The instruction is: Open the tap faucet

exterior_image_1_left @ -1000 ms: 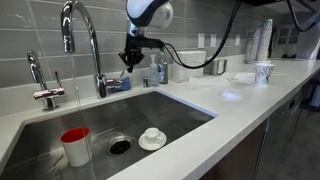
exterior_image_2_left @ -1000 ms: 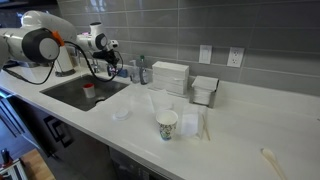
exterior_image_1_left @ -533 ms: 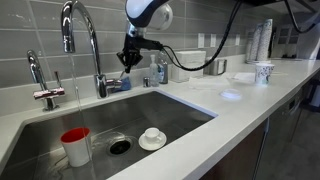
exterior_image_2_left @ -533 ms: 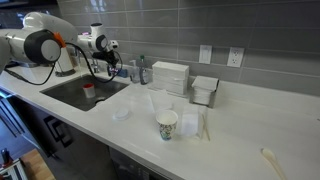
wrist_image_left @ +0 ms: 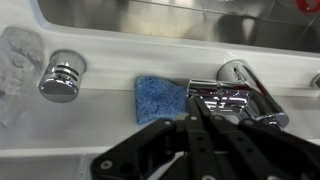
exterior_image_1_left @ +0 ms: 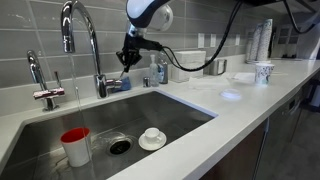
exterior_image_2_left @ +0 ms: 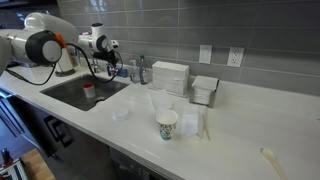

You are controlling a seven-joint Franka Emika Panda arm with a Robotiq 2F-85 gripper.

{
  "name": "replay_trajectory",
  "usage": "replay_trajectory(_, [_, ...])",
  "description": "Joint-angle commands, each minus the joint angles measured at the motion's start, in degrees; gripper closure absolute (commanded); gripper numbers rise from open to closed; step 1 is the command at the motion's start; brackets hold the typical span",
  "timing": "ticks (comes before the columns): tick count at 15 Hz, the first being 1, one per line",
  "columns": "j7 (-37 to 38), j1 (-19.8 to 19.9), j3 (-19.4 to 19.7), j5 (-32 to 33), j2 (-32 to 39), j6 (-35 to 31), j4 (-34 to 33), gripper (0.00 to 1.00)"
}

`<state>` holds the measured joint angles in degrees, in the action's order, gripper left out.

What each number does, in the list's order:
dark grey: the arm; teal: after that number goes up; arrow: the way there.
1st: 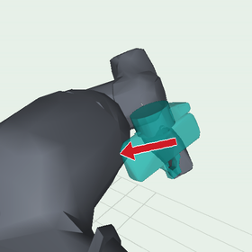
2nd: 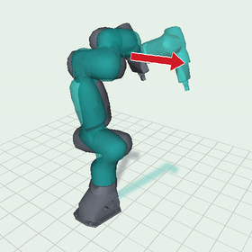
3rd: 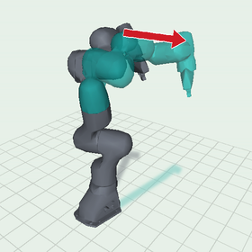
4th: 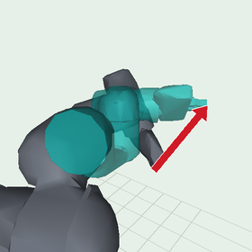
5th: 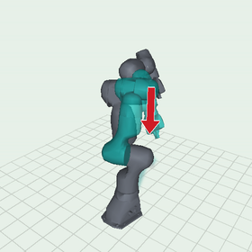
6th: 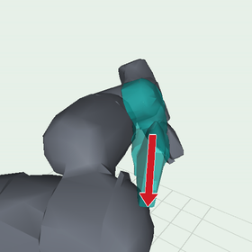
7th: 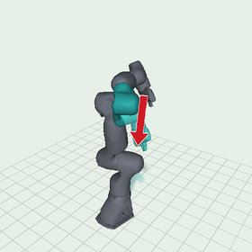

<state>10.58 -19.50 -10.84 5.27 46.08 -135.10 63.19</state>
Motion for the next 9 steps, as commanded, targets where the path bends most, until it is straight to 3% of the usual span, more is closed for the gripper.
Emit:
replay_trajectory(1, [-2.5,0.8,-2.2,-1.7,1.0,-1.0,0.0,0.93])
replay_trajectory(9, [-5.7,2.4,-7.0,-4.2,0.7,-0.4,0.5,0.93])
